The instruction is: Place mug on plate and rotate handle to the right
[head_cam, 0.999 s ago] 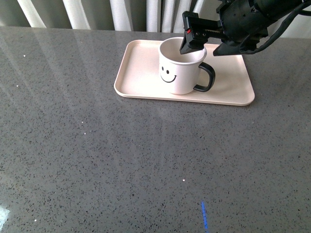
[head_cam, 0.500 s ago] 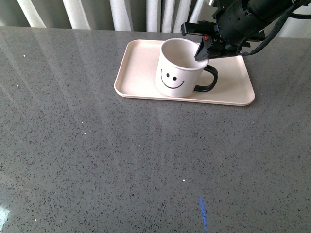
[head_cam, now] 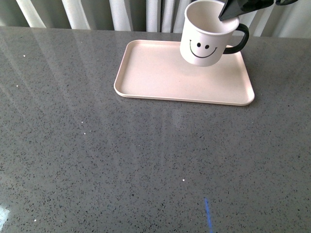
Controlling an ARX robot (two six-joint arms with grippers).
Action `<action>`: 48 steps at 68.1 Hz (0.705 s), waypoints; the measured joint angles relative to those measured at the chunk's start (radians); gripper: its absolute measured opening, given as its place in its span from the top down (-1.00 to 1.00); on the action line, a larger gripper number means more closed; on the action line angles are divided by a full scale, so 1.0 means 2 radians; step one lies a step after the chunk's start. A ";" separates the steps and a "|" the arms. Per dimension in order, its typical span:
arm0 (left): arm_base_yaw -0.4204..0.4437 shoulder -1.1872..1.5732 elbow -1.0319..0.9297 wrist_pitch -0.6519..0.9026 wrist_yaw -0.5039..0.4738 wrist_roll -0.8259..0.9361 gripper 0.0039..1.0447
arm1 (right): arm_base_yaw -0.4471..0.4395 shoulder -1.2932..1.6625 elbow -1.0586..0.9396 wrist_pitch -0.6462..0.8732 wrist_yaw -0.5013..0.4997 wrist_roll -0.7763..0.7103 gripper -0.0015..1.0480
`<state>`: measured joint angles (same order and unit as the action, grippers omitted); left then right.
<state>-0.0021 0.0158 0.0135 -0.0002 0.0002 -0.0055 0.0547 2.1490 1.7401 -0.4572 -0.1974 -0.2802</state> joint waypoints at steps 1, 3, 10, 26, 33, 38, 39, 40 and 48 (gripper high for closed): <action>0.000 0.000 0.000 0.000 0.000 0.000 -0.83 | 0.000 0.001 0.001 -0.001 -0.001 -0.003 0.97; 0.000 0.000 0.000 0.000 0.000 0.000 -0.83 | 0.000 0.007 0.003 -0.002 -0.004 -0.008 0.97; 0.000 0.000 0.000 0.000 0.000 0.000 -0.83 | 0.000 0.024 0.005 -0.008 -0.010 -0.023 0.97; 0.000 0.000 0.000 0.000 0.000 0.000 -0.83 | 0.001 0.052 0.005 -0.012 -0.018 -0.039 0.97; 0.000 0.000 0.000 0.000 0.000 0.000 -0.83 | 0.003 0.057 0.008 -0.012 -0.021 -0.042 0.97; 0.000 0.000 0.000 0.000 0.000 0.000 -0.83 | 0.005 0.059 0.016 -0.015 -0.022 -0.043 0.97; 0.000 0.000 0.000 0.000 0.000 0.000 -0.83 | 0.005 0.059 0.017 -0.015 -0.022 -0.043 0.97; 0.000 0.000 0.000 0.000 0.000 0.000 -0.83 | 0.006 0.060 0.020 -0.016 -0.022 -0.043 0.97; 0.000 0.000 0.000 0.000 0.000 0.000 -0.83 | 0.009 0.064 0.032 -0.022 -0.024 -0.047 0.97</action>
<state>-0.0021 0.0158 0.0135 -0.0002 0.0002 -0.0055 0.0719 2.2768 1.8038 -0.5014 -0.2447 -0.3740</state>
